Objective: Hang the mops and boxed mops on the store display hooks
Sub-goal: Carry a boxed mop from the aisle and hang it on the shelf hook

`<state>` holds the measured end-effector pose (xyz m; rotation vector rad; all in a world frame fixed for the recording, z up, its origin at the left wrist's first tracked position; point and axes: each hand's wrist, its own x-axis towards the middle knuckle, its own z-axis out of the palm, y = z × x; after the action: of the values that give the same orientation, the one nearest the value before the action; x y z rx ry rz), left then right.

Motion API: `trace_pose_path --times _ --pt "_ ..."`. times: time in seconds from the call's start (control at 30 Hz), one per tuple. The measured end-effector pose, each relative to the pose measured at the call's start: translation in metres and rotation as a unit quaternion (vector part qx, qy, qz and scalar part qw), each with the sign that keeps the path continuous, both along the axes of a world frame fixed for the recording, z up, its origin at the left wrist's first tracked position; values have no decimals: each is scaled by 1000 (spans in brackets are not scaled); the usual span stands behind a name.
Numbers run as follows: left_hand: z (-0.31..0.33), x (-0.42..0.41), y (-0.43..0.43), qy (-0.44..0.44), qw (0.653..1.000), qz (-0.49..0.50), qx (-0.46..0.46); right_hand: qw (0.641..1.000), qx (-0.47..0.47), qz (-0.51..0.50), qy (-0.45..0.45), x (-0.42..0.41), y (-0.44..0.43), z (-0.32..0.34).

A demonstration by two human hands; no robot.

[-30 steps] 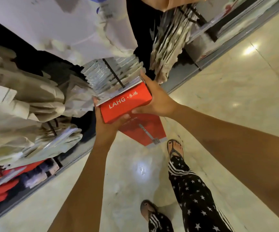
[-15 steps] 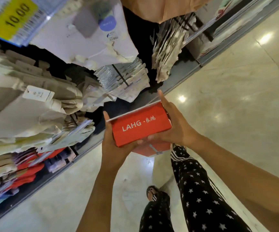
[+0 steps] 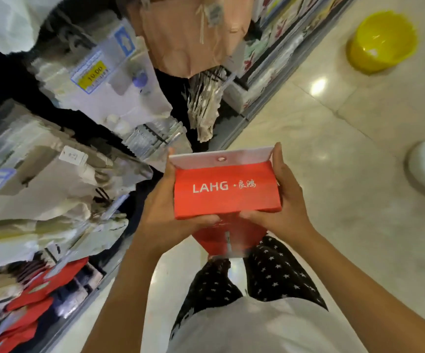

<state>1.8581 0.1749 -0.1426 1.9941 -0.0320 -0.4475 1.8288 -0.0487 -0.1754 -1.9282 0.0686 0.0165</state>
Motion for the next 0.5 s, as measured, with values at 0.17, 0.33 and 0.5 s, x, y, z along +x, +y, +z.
trace_pose_path --times 0.17,0.33,0.5 --pt "11 -12 -13 -28 989 -143 -3 992 -28 -119 -19 -69 -3 22" --pt "11 -34 -43 -34 965 -257 -28 973 -34 -228 -23 -133 -10 25" --pt "22 -78 -96 3 922 -383 -55 932 -38 -361 15 -222 -17 32"
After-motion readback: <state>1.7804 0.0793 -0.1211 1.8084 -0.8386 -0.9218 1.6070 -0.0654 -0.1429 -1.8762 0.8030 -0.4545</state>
